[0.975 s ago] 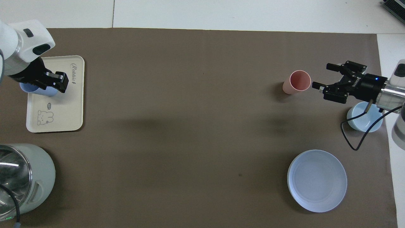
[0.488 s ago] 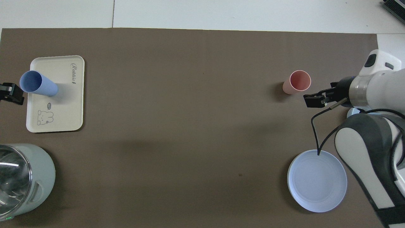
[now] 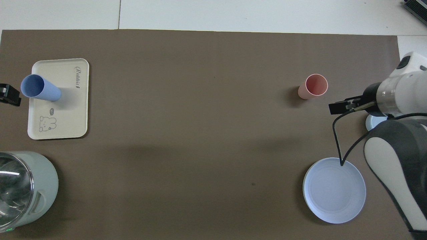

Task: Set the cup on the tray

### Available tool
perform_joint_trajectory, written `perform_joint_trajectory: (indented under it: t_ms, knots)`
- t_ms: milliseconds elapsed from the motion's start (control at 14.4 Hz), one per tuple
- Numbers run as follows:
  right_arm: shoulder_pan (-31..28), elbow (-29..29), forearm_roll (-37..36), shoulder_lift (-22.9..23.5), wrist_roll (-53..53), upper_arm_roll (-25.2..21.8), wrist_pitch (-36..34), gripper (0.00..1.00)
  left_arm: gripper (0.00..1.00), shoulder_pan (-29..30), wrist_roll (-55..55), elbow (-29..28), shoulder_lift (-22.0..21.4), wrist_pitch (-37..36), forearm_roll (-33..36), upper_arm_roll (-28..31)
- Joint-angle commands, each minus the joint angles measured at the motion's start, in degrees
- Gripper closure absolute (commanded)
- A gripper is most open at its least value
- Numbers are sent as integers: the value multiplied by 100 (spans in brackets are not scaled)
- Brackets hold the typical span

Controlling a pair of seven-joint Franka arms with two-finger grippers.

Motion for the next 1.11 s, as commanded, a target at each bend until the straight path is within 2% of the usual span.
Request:
perform_joint_trajectory:
  t_ms: [0, 139, 348, 488, 697, 905, 1045]
  knots:
    - [-193, 523, -35, 68, 143, 2, -776, 0, 40, -83, -105, -208, -149, 117, -11, 33]
    - [-273, 542, 95, 59, 152, 2, -883, 0, 40, -31, -122, -261, -175, 204, -247, -2]
    - [-282, 428, 202, -2, 309, 2, -883, 0, 40, -4, -219, -900, -420, 660, -363, -134]
    - [-273, 358, 193, -37, 310, 2, -831, 0, 40, 48, -210, -1122, -526, 758, -372, -195]
    - [-273, 367, 193, -37, 275, 11, -874, 0, 40, 540, -210, -1105, -527, 645, -442, -827]
    - [-256, 436, 97, -64, 275, 20, -927, 0, 40, 663, -210, -746, -457, 232, -1021, -820]
    - [-212, 463, 79, -72, 353, 29, -954, 0, 40, 664, -210, -700, -474, 56, -1005, -829]
